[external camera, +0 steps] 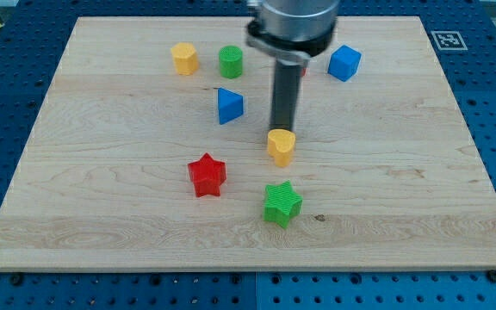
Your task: Slide the blue triangle right a bit
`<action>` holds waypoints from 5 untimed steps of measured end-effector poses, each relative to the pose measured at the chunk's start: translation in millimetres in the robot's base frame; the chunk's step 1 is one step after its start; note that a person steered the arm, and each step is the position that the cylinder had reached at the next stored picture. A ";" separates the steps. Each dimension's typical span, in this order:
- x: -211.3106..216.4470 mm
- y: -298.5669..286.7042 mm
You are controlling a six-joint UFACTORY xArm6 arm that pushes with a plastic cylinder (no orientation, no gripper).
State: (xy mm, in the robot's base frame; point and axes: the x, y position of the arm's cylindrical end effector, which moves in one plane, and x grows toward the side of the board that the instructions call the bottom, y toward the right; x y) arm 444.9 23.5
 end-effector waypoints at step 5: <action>-11.4 -103.7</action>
State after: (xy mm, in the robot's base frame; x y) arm 433.5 -80.2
